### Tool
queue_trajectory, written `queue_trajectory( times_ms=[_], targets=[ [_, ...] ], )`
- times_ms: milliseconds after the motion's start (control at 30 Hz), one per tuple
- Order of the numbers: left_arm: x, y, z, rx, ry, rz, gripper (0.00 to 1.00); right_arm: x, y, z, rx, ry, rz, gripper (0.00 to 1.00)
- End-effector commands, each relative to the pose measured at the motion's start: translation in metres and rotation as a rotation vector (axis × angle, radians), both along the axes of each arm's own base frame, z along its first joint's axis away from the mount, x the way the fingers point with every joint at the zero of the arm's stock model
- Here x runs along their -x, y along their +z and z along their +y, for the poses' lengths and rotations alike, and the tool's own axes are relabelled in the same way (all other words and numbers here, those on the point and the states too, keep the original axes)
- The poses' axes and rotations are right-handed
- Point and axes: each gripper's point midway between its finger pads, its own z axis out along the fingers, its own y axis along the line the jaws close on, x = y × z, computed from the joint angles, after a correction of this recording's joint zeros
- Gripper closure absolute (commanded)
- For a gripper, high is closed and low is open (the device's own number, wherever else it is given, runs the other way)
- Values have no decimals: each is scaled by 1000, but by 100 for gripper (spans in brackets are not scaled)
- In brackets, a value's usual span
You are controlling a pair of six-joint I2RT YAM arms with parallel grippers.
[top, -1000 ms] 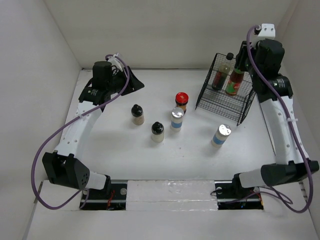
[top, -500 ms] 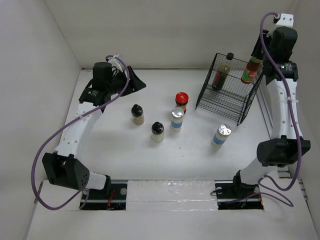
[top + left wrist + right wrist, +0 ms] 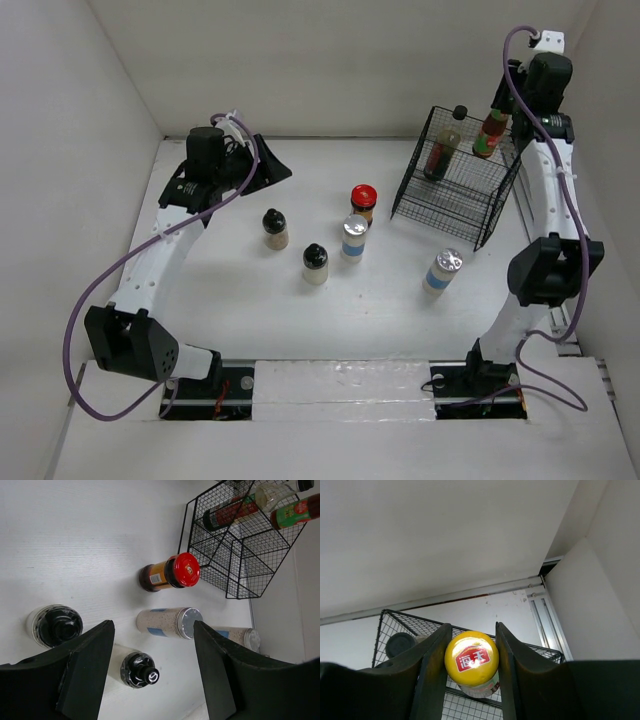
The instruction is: Organize the condiment bottles
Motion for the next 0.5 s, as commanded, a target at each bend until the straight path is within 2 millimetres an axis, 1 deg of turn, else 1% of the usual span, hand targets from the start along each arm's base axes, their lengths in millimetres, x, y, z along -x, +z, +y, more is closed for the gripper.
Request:
queue_trajectory(
  times_ms=[0, 33, 67, 133, 167, 200, 233, 267, 300, 333, 400, 433, 467],
  targets=[
    [3, 22, -2, 29, 1, -69, 40, 6, 97, 0, 37, 13, -286, 95],
    [3, 22, -2, 29, 1, -69, 40, 4, 88, -1, 35, 14, -266, 95],
    [2, 22, -1, 26, 9, -70, 40, 3, 74, -1, 32, 14, -242, 95],
    [1, 18, -1, 23, 9, -61, 40, 3, 63, 10, 28, 33, -231, 95],
    [1, 18, -1, 23, 9, -61, 40, 4, 55, 8, 28, 21, -219, 95],
    [-2, 13, -2, 21, 9, -52, 40, 6, 36, 14, 23, 32, -183, 95],
    [-2, 13, -2, 21, 9, -52, 40, 8, 25, 14, 20, 32, -158, 95],
    [-2, 13, -2, 21, 9, -52, 40, 8, 17, 19, 20, 34, -149, 95],
    [-3, 4, -2, 17, 10, -33, 40, 9, -5, 27, 6, 48, -111, 95],
    [-6, 0, -1, 10, 18, -24, 40, 9, -17, 26, 6, 39, -91, 95],
    [-7, -2, -1, -1, 13, -21, 40, 10, -40, 36, 4, 51, -48, 95],
    [-9, -6, -1, -10, 9, -16, 40, 11, -47, 35, -6, 40, -36, 95],
    [-10, -1, -1, -8, 9, -26, 40, 12, -54, 33, -5, 31, -22, 93]
  ],
)
